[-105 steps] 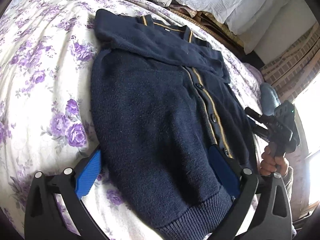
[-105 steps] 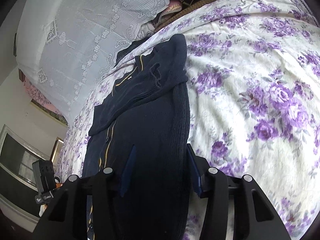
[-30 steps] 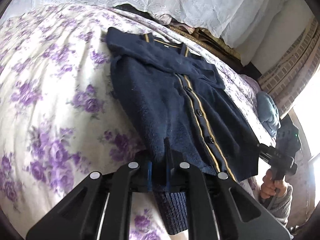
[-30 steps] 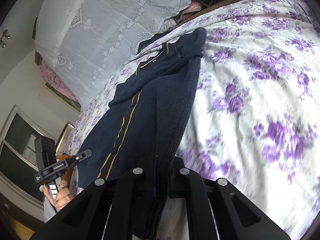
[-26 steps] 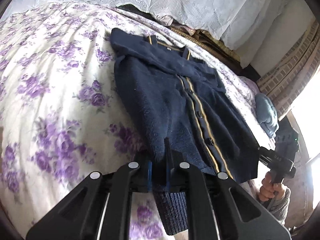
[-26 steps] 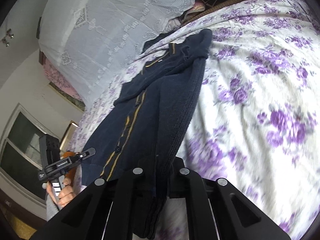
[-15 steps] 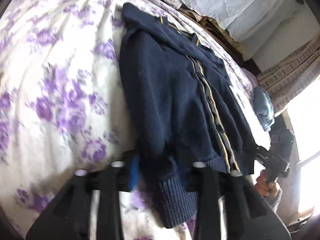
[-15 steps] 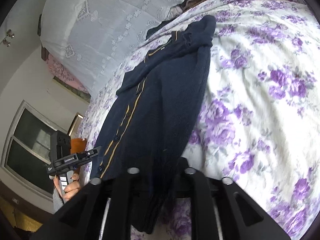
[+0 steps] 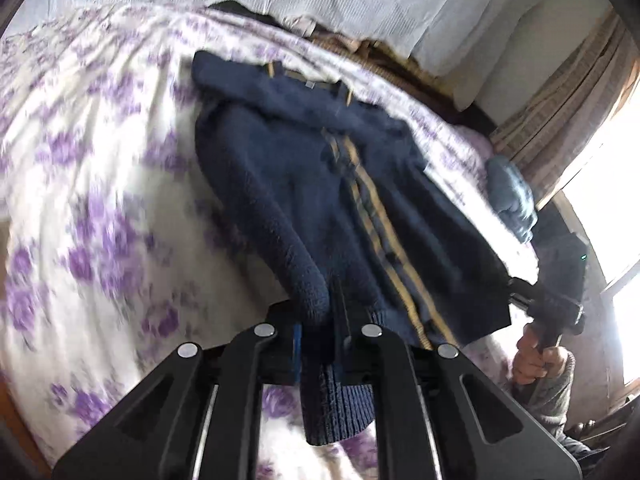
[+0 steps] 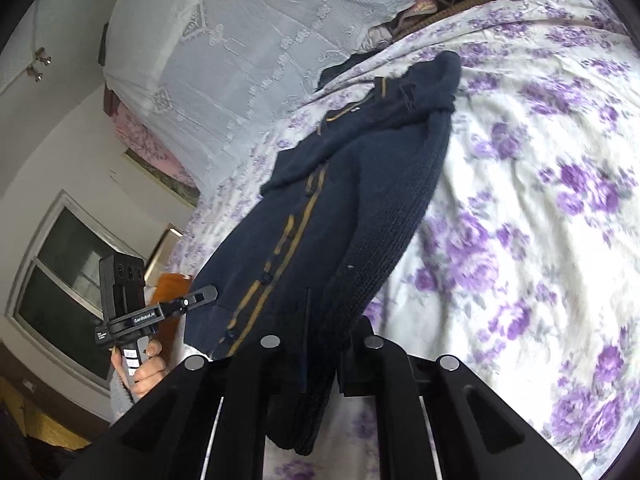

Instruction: Fold small clothes

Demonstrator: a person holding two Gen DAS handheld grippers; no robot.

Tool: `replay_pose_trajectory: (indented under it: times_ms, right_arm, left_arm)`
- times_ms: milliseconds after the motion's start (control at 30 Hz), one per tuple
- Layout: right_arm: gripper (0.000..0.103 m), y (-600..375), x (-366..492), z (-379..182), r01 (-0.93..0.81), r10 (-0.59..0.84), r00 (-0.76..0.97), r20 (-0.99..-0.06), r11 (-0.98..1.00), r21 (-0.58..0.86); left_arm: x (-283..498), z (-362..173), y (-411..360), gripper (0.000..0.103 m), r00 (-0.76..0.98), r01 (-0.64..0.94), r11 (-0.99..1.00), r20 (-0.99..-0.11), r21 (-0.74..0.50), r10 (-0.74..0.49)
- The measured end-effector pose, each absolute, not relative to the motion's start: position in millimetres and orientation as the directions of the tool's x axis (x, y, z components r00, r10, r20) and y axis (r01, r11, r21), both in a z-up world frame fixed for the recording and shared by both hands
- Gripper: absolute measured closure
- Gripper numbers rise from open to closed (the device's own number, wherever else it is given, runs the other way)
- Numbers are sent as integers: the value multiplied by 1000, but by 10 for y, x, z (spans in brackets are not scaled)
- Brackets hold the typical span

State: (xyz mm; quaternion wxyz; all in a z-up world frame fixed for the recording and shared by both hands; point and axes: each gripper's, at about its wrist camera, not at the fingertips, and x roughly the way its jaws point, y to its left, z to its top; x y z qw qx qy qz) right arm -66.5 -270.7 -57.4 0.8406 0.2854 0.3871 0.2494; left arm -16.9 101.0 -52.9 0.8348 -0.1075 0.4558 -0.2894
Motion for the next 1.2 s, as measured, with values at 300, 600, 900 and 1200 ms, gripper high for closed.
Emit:
replay_pose_trajectory:
  times_ms: [300, 600, 900, 1200]
  right_arm:
    - [93, -2758, -403, -336, -193, 659, 568, -492, 689, 699]
    - [93, -2769, -98, -116, -186, 649, 572, -502, 699, 691]
    - [93, -2855, 274, -11, -164, 653, 589, -476, 673, 721]
    - [93, -2918, 676, 49, -148, 657, 600, -456, 651, 744]
  left_arm:
    - [101, -194, 877, 93, 472, 370, 829, -684, -418, -556]
    - [460, -9, 722, 93, 491, 322, 847, -691, -422, -531]
    - [818, 221, 661, 93, 526, 299, 848, -666, -437, -529]
    - [1070, 253, 601, 93, 542, 283, 855, -663, -435, -516]
